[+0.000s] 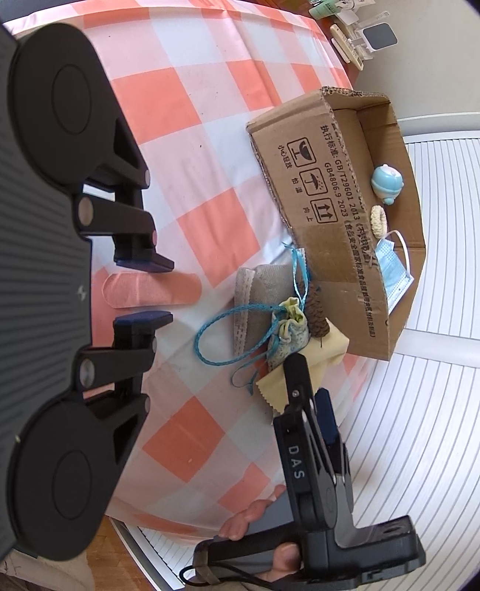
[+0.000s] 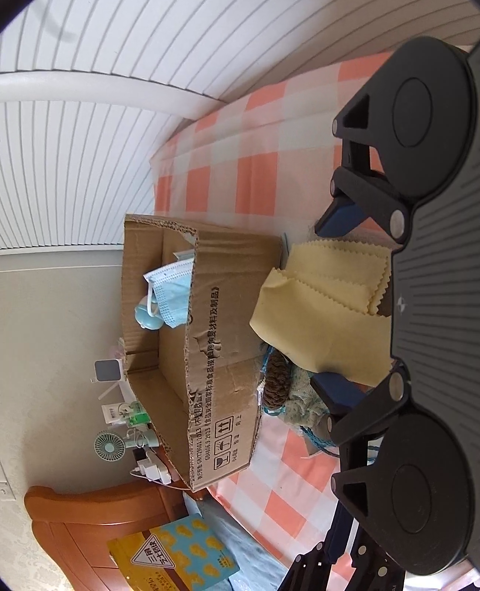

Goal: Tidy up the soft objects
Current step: 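Grasp the yellow cloth with the right gripper while the left gripper holds the bandage, then carry bandage and yellow cloth into the box and open both grippers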

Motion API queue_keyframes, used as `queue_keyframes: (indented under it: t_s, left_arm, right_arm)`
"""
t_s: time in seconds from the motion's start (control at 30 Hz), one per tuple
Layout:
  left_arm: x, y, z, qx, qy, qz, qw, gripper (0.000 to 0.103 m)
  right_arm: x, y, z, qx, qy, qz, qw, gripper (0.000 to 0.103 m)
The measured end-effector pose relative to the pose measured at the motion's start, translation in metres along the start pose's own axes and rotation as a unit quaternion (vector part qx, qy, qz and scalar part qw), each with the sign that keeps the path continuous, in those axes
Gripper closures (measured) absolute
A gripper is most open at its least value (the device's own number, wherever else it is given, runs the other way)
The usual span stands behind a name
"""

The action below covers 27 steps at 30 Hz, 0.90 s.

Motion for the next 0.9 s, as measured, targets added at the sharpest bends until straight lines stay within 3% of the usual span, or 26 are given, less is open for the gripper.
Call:
queue_keyframes:
  t_s: [0.1,0.33,0.4,0.53,0.9]
  left_arm:
    - [0.0,0.0,0.0,-0.001,0.002,-0.001,1.0,0.082]
    - [0.0,0.001,-0.002,0.0,0.006,-0.001,1.0,0.082]
    - [0.0,0.001,-0.002,-0.001,0.008,-0.001,1.0,0.082]
    - [-0.001,0.002,-0.003,-0.003,0.012,-0.001,0.9999,0.083]
    - [-0.008,-0.002,-0.011,0.011,0.016,-0.009,0.9998,0.088]
  right_arm:
    - [0.002,0.001,0.001,0.009,-0.012,0.005,1.0,0.033]
    - [-0.002,-0.004,0.004,-0.004,-0.011,-0.001,1.0,0.077]
    - [-0.002,-0.005,0.007,-0.011,-0.01,-0.002,1.0,0.081]
    - [-0.005,-0.008,0.011,-0.026,-0.003,-0.007,1.0,0.098]
    - [-0.031,-0.021,0.019,-0.063,0.011,-0.027,0.998,0.099]
Point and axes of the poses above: each gripper's, at about its wrist camera, not at the fingertips, and x roughly the way its jaws point, z to its left, y to its underside, the point moved 8 cm from there along x, roughly the way its jaws point, and after that the axes turned 3 degrees about -z, right-handed, at the moved point
